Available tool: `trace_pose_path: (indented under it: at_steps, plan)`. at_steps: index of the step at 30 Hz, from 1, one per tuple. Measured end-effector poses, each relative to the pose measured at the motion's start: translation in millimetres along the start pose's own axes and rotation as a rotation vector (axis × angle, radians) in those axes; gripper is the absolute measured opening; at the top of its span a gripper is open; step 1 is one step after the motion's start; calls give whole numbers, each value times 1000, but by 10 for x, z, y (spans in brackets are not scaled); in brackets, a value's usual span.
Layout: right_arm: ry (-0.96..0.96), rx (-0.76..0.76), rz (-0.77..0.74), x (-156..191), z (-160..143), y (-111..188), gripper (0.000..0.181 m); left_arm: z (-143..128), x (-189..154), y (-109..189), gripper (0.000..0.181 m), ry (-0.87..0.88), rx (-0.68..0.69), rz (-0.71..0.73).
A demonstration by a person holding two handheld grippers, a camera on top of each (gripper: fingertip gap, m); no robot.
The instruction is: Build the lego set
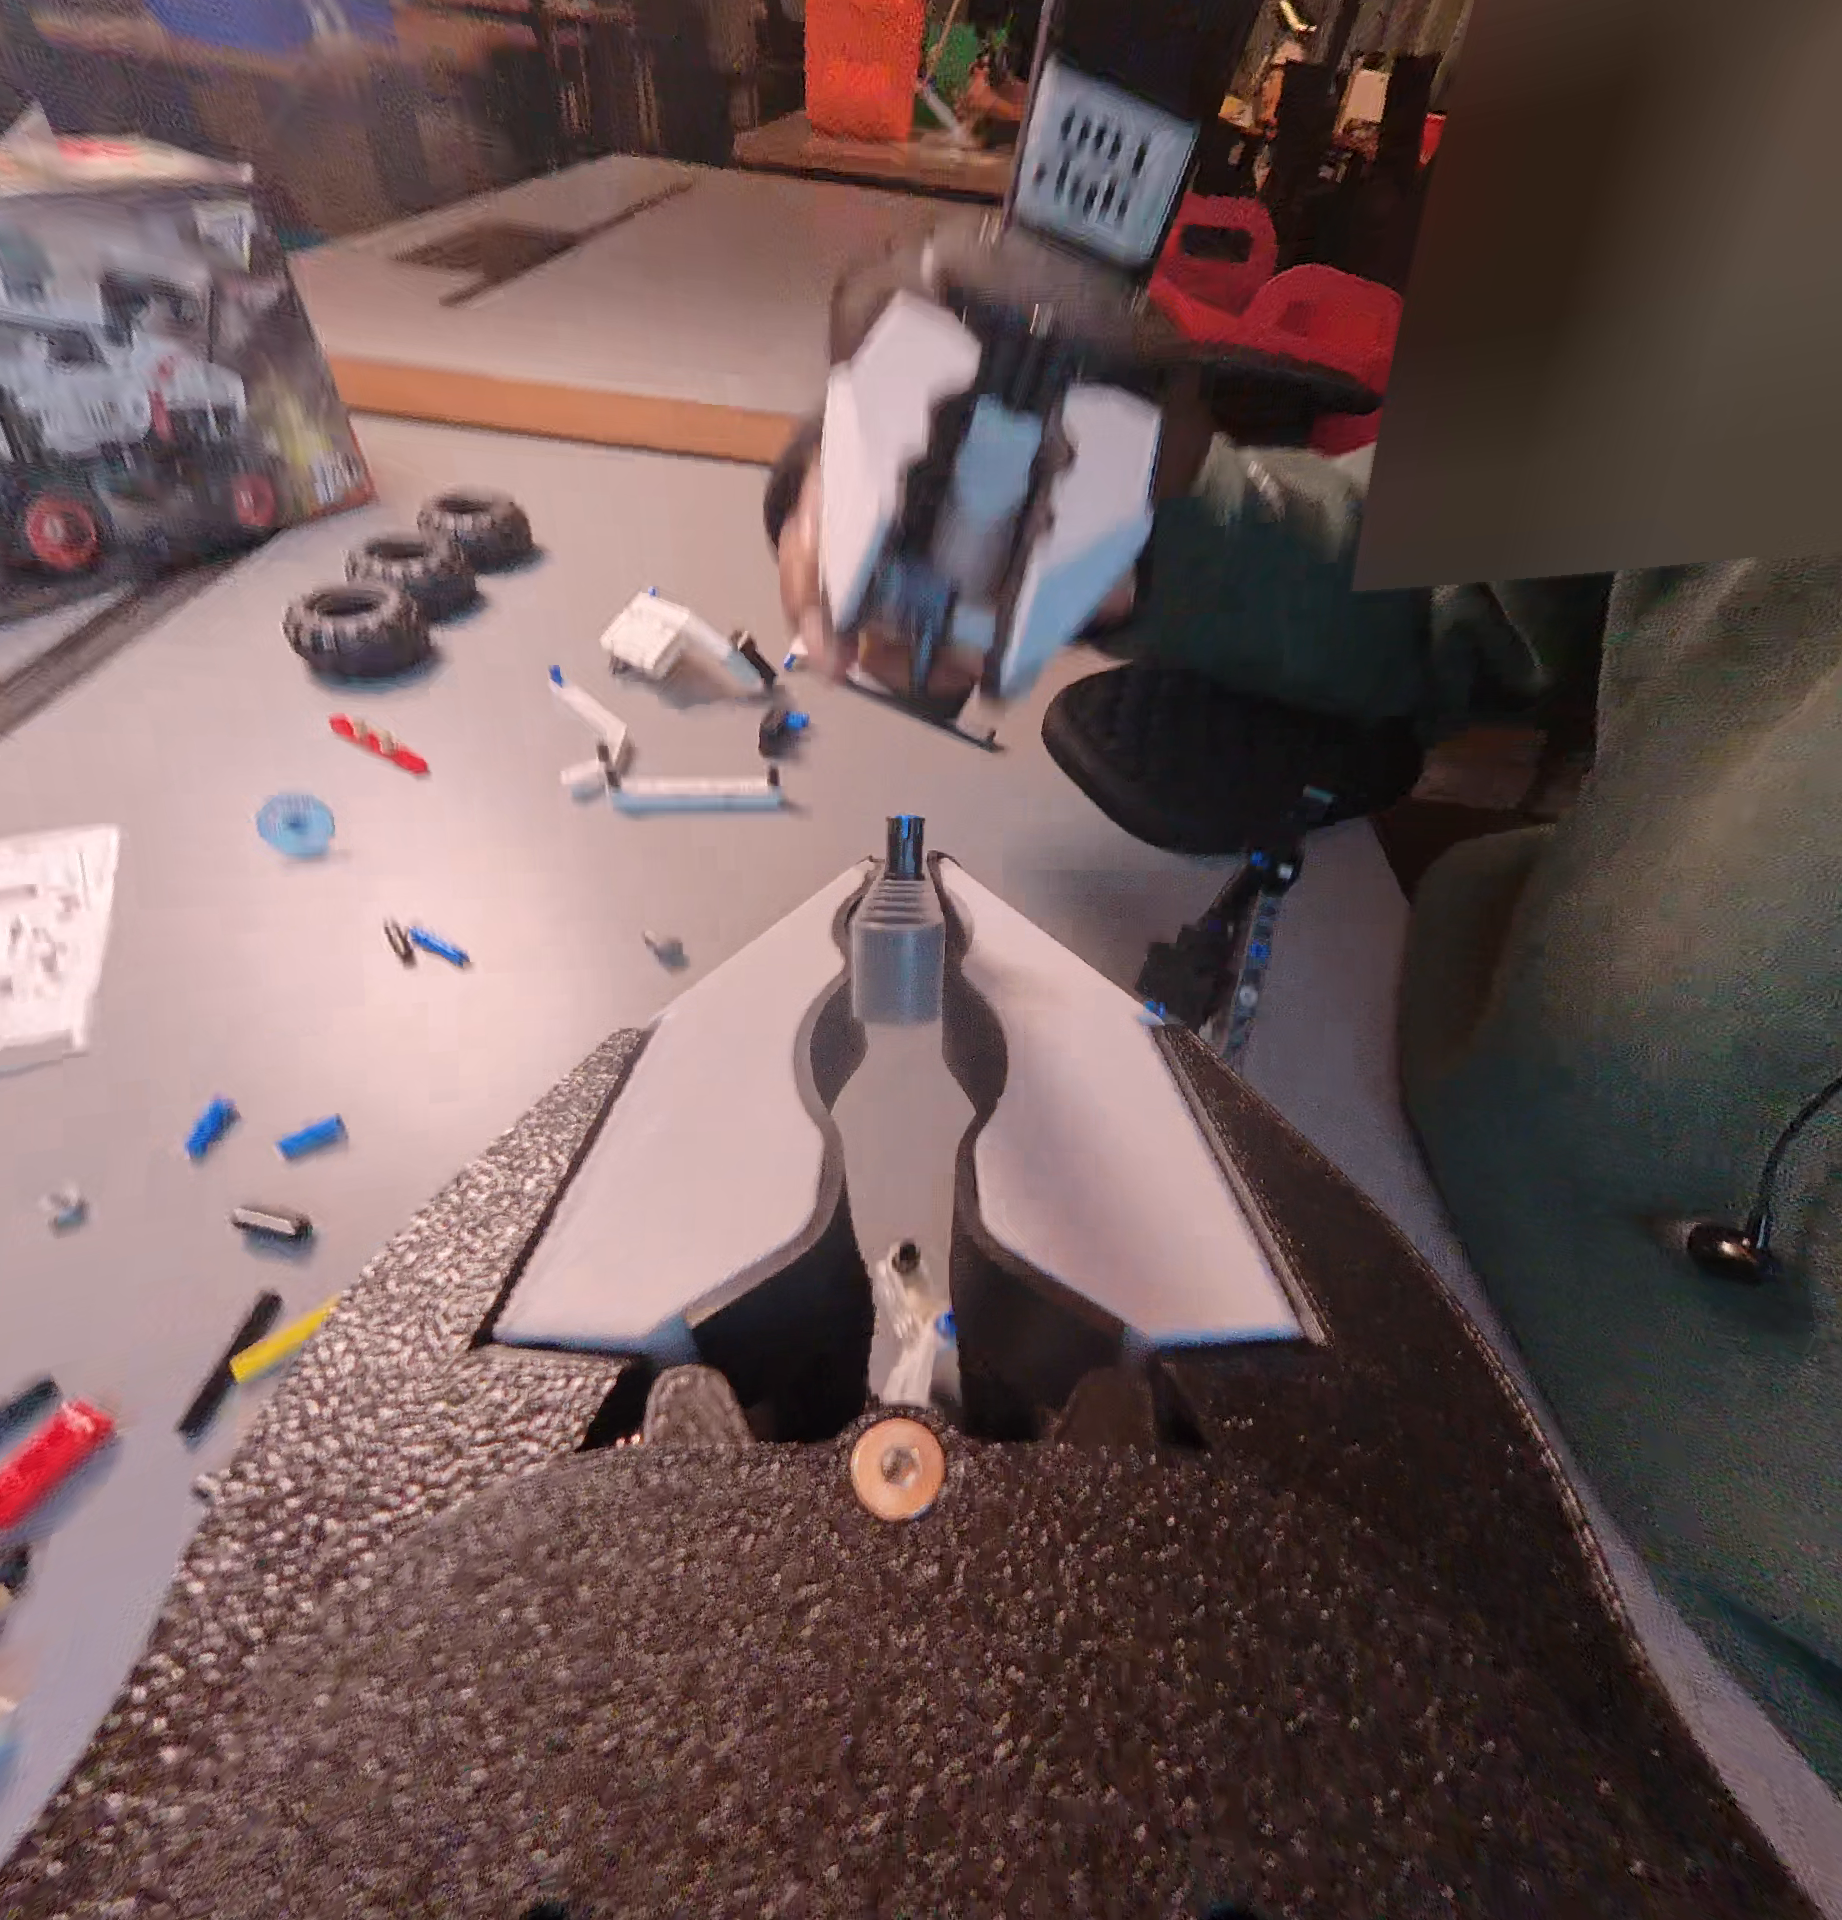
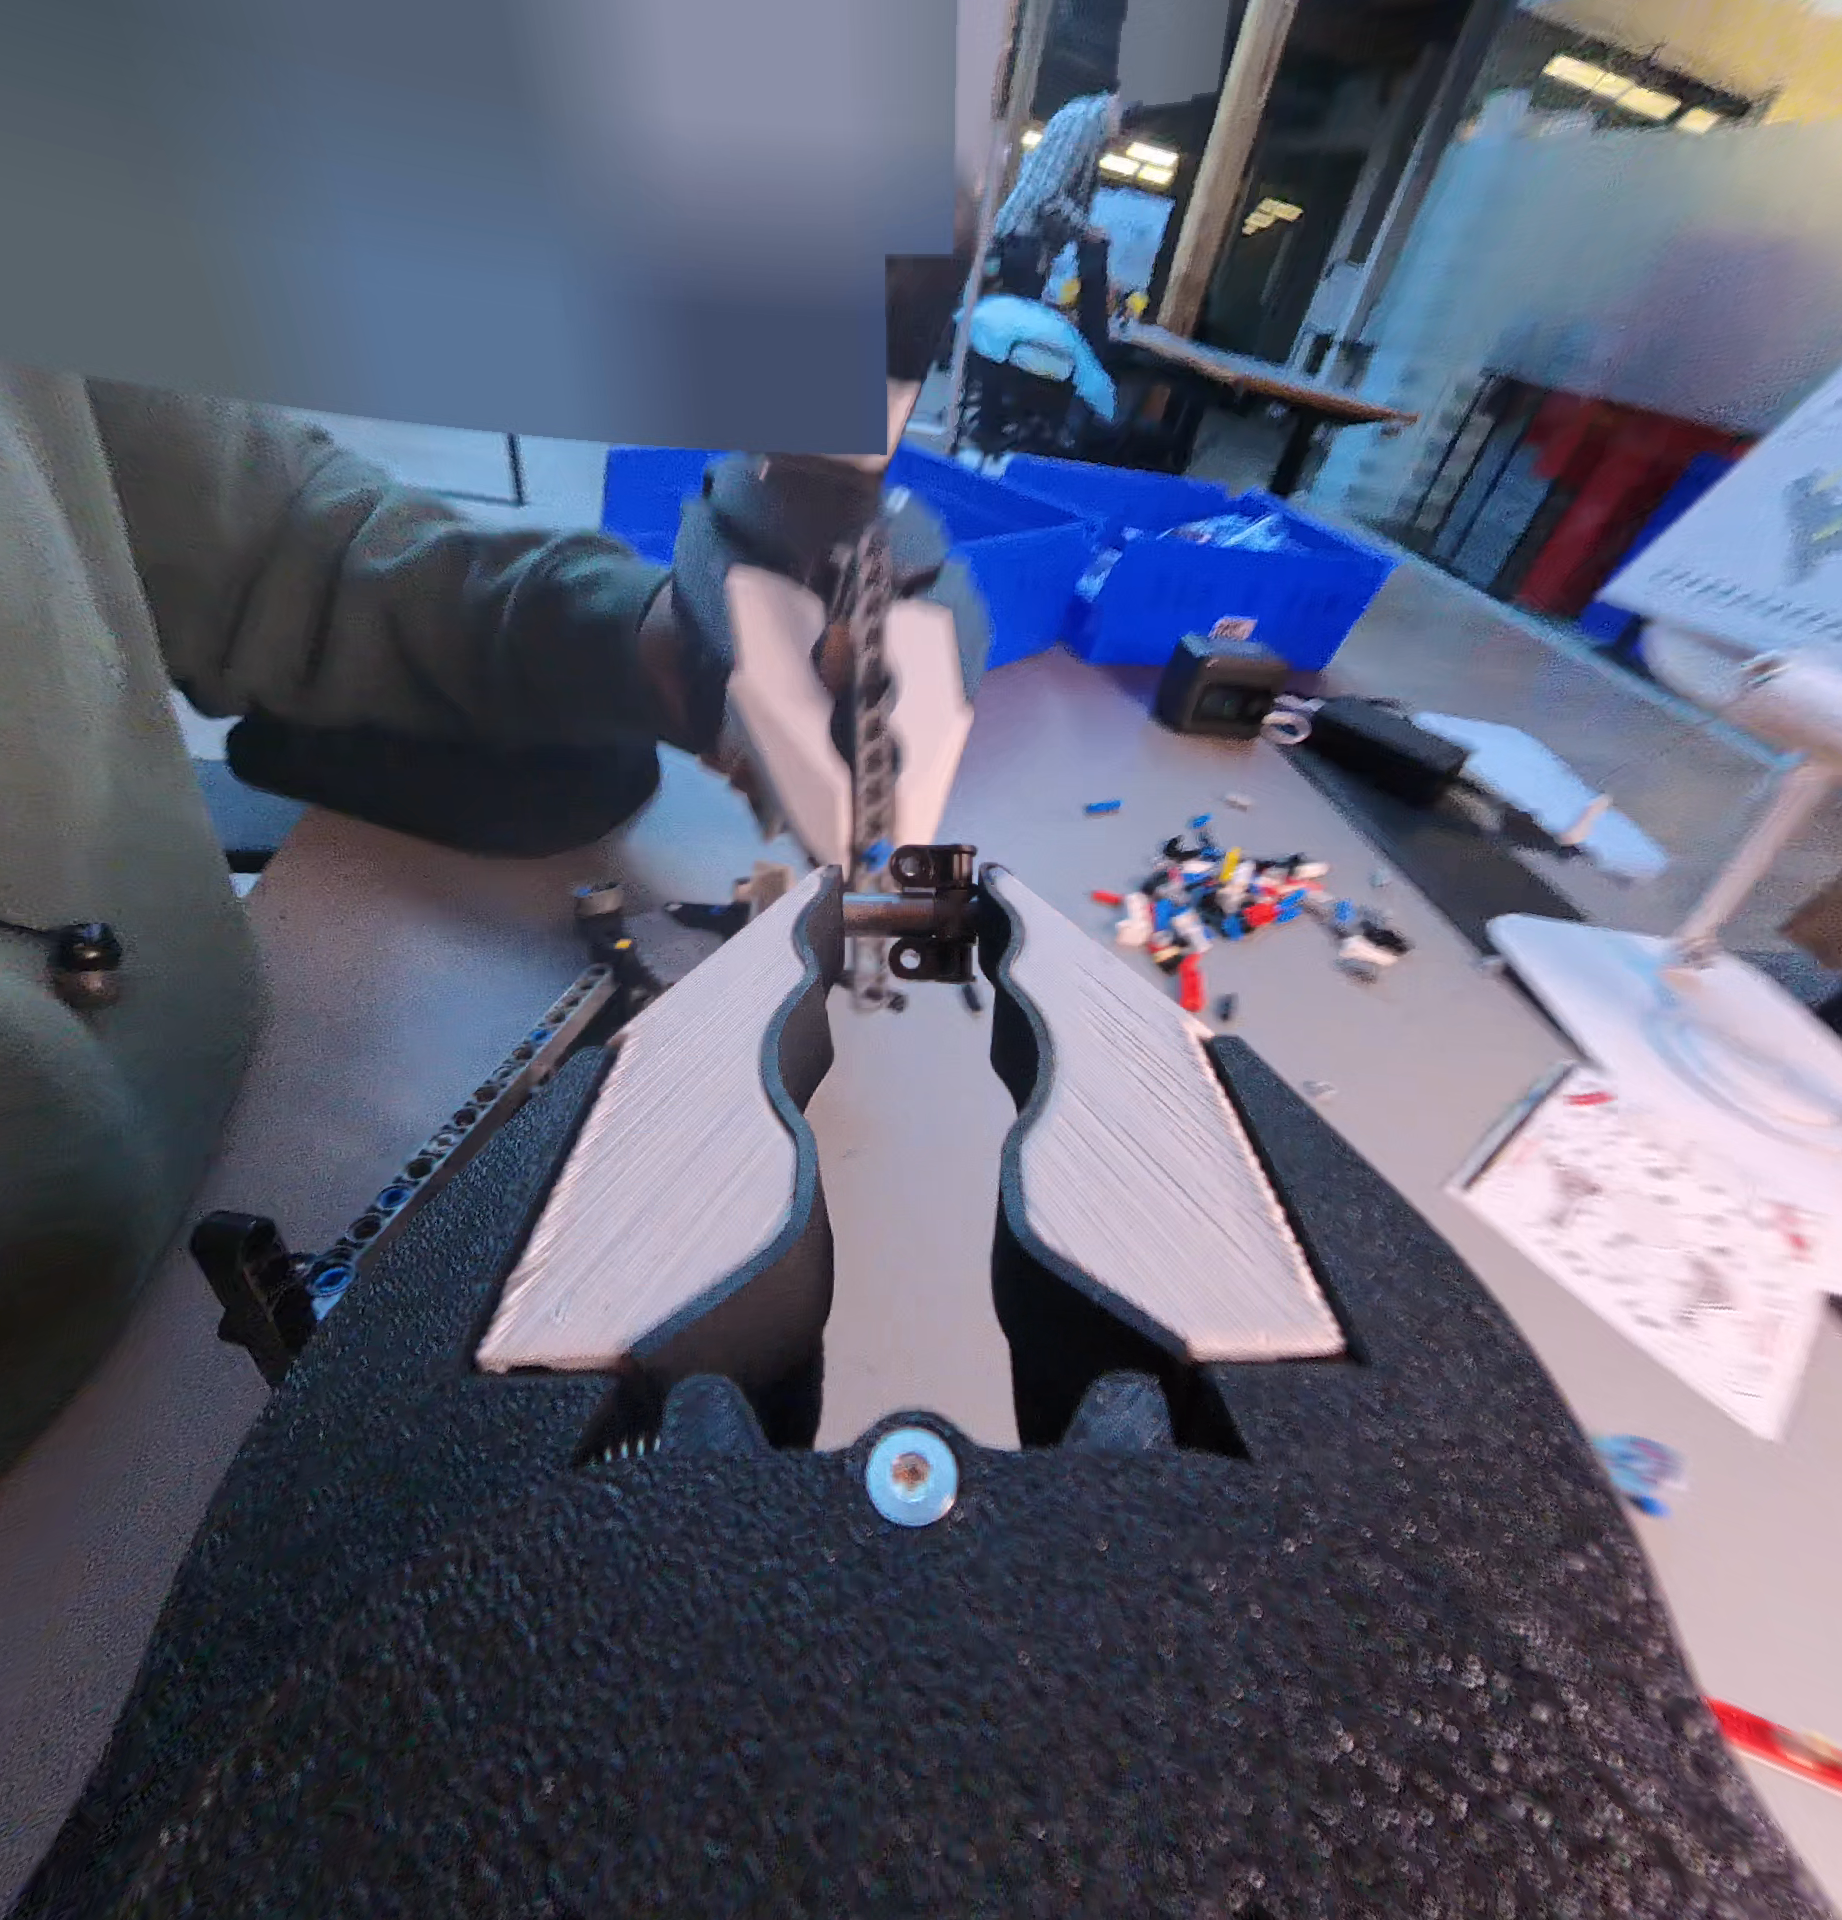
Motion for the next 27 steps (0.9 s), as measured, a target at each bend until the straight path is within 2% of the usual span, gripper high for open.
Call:
trace_pose_path:
  at_steps: [1,2,6,7,11,14,18,21,24,27]
  plan:
    - [-21,32,29,52,-113,-96,25,138,-8,2,8,-42,-15,-1]
    - [-32,54,21,3,-186,-101,25,152,56,-2,8,-77,18,37]
    - [-144,71,-49,-382,-315,183,25,4,189,47,7,-35,11,59]
    - [-139,129,-90,-458,-440,230,25,-33,189,35,7,-32,19,61]
    - [-90,570,-159,-534,-1268,270,25,-88,205,6,8,72,-13,3]
    - [-68,708,-151,-481,-1548,217,25,-123,210,-28,8,133,-23,-33]
    - [-69,736,-181,-526,-1587,222,28,-159,221,-39,7,189,-28,-48]
    - [-69,716,-205,-565,-1537,246,47,-159,222,-35,8,230,-42,-64]
    - [-62,554,-239,-603,-1147,236,48,-146,214,-25,8,256,-54,-77]
    - [-27,307,-172,-396,-604,123,35,-131,194,-32,8,281,-57,-100]
Point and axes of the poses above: each gripper's, where its closed fingertips meet, y back along the fingers, z out of its top, x = y × z across the jaws, the point moved 1 cm from there along y, back along the fingers, and after that the axes turned 7 degrees about x, right-handed, at the moved point
